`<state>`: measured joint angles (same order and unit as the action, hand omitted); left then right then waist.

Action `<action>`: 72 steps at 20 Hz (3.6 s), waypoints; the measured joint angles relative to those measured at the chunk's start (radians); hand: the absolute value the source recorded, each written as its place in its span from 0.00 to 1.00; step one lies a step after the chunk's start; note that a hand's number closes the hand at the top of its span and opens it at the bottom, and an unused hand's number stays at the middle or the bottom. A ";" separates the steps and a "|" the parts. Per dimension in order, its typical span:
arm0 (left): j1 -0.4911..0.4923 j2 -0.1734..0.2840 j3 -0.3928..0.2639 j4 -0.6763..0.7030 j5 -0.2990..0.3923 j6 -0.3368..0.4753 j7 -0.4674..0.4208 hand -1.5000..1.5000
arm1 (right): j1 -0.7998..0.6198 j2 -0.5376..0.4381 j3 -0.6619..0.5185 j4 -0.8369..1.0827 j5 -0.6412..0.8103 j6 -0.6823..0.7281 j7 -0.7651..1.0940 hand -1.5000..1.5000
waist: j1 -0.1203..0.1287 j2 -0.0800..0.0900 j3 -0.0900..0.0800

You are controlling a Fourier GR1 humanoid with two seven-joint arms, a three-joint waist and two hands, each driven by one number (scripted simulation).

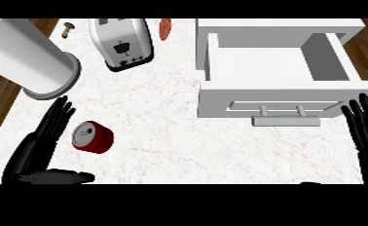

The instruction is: Pick up the can, place it into the drawer and close the drawer

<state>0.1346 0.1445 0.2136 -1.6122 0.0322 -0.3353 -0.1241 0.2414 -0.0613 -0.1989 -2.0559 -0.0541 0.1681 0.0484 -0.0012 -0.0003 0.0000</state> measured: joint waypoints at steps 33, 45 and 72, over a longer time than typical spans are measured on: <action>-0.180 0.091 0.067 0.641 -0.093 -0.014 -0.392 0.00 | -0.010 0.033 -0.030 -0.057 0.002 0.024 0.039 0.00 | -0.002 0.000 0.000; -0.282 0.089 0.045 0.769 -0.097 0.024 -0.417 0.00 | 0.023 0.041 -0.031 -0.091 -0.004 0.036 0.052 0.00 | -0.004 0.000 0.000; -0.327 -0.006 -0.058 0.635 -0.019 -0.006 -0.303 1.00 | 0.044 0.046 -0.074 -0.102 -0.046 0.065 0.036 0.00 | -0.001 -0.001 0.000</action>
<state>-0.1924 0.1390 0.1558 -0.9770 0.0131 -0.3414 -0.4266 0.2855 -0.0150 -0.2733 -2.1574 -0.1005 0.2333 0.0845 -0.0022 -0.0015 0.0001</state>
